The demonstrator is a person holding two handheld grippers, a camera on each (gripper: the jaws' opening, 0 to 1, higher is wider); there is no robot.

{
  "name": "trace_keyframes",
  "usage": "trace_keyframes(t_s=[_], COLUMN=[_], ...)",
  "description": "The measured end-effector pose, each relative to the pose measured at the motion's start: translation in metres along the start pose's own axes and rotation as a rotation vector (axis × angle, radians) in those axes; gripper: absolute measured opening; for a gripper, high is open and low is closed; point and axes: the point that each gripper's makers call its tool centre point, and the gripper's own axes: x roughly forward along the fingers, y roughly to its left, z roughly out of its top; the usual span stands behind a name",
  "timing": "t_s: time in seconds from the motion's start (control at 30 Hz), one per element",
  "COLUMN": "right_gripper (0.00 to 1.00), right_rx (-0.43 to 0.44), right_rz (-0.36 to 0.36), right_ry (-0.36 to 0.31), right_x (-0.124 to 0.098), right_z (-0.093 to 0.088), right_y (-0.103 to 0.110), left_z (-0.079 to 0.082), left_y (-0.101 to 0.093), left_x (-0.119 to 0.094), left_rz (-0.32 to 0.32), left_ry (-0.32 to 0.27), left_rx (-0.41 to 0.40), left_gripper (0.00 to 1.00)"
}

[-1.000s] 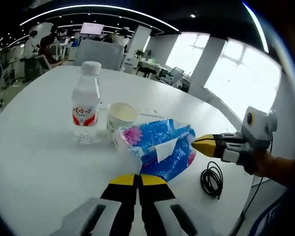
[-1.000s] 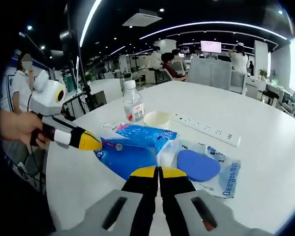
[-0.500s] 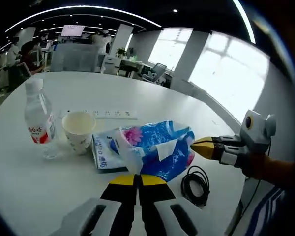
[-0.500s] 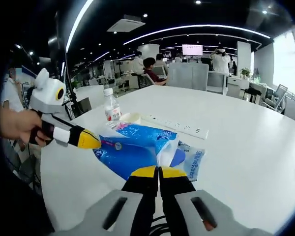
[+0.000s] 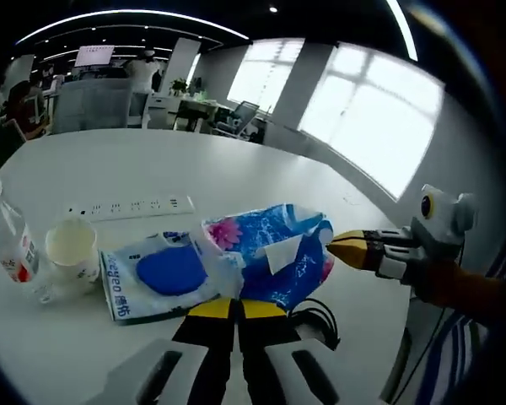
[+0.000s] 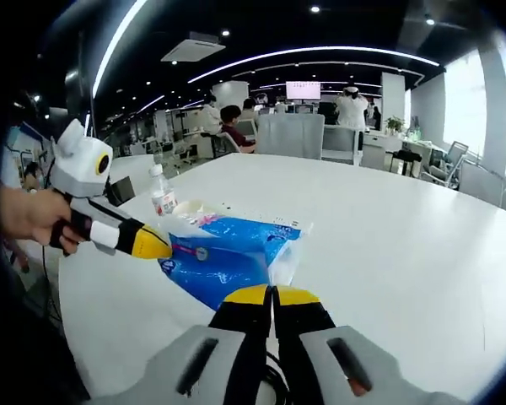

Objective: Arrange the tabletop items into an orderly group along one side of the table until the central work area is clear of visible clutter.

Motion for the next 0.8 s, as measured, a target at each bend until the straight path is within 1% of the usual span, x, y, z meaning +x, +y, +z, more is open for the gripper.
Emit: trace_keyframes(t_s=[0.1,0.2,0.47,0.53,0.7,0.8], right_gripper=[0.0,0.0,0.0,0.0,0.0,0.0], right_rx=[0.001,0.002,0.006,0.006,0.009,0.002], right_rz=[-0.02,-0.043,-0.084,-0.107,-0.131,-0.139], right_ry=[0.003,0.005,0.015,0.032,0.055,0.074], right_x=[-0.005,-0.006,-0.009,-0.008,-0.005,0.002], right_z=[-0.001,-0.002,-0.003,-0.007,-0.013,-0.02], right_y=[-0.007,-0.018,-0.036,-0.046,-0.056,-0.063], left_z=[0.002,0.007,0.016,0.019,0.018,0.018], left_y=[-0.005,-0.01,-0.02,-0.026,-0.027,-0.027], left_x=[0.004,0.013,0.031,0.04,0.053,0.06], left_rz=[-0.009,-0.023,-0.045,-0.054,-0.065,-0.072], left_ry=[0.005,0.012,0.027,0.035,0.047,0.05], left_rx=[0.011,0.016,0.042,0.054,0.068,0.077], left_gripper=[0.0,0.0,0.0,0.0,0.0,0.0])
